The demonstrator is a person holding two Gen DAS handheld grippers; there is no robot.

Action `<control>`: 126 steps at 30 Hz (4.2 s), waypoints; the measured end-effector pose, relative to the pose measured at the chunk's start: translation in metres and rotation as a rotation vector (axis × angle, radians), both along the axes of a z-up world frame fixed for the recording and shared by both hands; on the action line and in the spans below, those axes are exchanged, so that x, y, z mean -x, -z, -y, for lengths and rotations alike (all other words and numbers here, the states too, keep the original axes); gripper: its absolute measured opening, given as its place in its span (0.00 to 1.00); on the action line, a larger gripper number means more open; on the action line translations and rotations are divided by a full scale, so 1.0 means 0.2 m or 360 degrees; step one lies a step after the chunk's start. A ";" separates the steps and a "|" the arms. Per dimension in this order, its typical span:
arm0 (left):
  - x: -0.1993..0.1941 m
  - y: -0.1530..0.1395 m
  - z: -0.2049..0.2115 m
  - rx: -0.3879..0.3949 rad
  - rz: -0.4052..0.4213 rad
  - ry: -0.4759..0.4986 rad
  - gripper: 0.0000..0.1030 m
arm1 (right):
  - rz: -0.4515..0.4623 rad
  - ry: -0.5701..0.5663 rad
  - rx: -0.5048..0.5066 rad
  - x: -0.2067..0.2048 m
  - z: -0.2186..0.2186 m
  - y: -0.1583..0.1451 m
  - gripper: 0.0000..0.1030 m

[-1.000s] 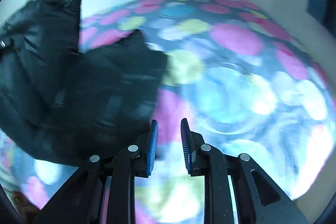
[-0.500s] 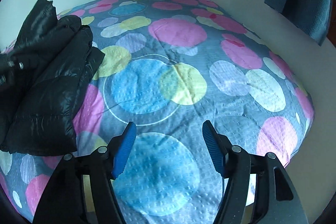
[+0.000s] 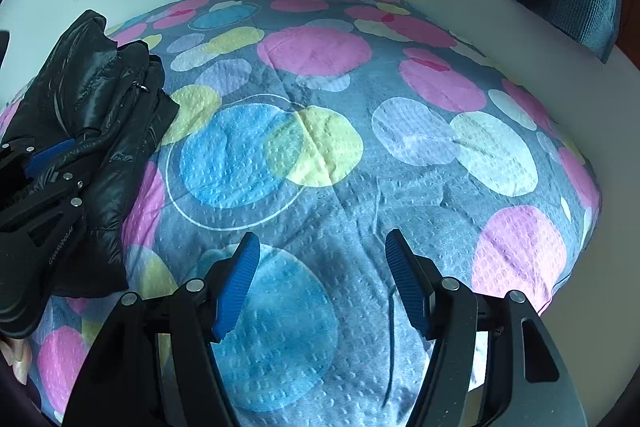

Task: Fold large clothes

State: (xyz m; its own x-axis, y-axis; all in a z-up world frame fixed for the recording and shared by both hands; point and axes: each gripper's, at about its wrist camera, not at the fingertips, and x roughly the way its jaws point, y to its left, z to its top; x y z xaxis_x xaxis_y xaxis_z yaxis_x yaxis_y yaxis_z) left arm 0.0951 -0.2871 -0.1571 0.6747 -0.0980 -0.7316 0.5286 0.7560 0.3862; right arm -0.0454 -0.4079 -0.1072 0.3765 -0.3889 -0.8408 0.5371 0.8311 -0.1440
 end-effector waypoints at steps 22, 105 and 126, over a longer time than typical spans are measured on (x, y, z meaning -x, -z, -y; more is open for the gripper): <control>0.26 -0.48 -0.26 0.0459 -0.0044 0.0215 0.66 | 0.0046 0.0031 0.0036 0.05 -0.01 -0.11 0.63; -0.67 0.01 -0.98 0.1046 -0.0785 -0.0193 0.86 | 0.0179 -0.0393 -0.0796 -0.73 -0.24 0.29 0.41; -0.62 -0.03 -0.98 0.1004 -0.0734 -0.0170 0.82 | 0.0263 -0.0393 -0.0789 -0.60 -0.27 0.22 0.35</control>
